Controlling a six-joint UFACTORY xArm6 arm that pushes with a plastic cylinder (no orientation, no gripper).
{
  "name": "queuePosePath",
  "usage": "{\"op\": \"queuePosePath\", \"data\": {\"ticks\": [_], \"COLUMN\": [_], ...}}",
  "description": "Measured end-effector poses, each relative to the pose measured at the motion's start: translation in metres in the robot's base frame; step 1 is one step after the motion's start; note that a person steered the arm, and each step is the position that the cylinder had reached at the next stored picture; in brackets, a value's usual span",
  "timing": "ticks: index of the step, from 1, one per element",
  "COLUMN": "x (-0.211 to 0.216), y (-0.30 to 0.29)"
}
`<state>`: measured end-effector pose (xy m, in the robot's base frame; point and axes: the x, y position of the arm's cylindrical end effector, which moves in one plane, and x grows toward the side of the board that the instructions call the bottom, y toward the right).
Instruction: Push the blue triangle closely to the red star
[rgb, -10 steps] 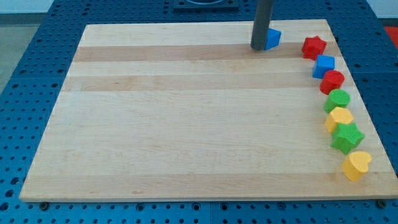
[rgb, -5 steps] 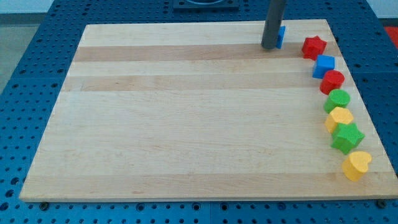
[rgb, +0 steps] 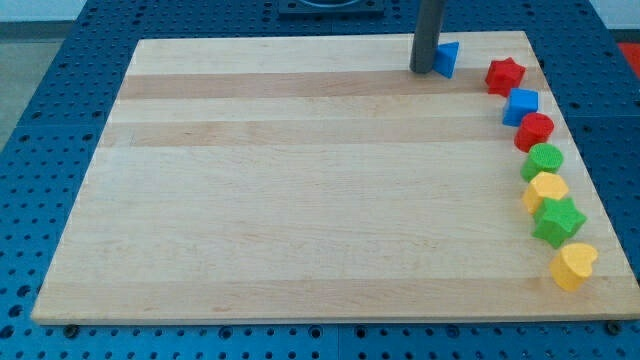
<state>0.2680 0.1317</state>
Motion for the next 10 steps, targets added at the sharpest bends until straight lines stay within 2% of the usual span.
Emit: {"op": "queuePosePath", "data": {"ticks": [10], "x": [-0.020], "y": [0.063]}}
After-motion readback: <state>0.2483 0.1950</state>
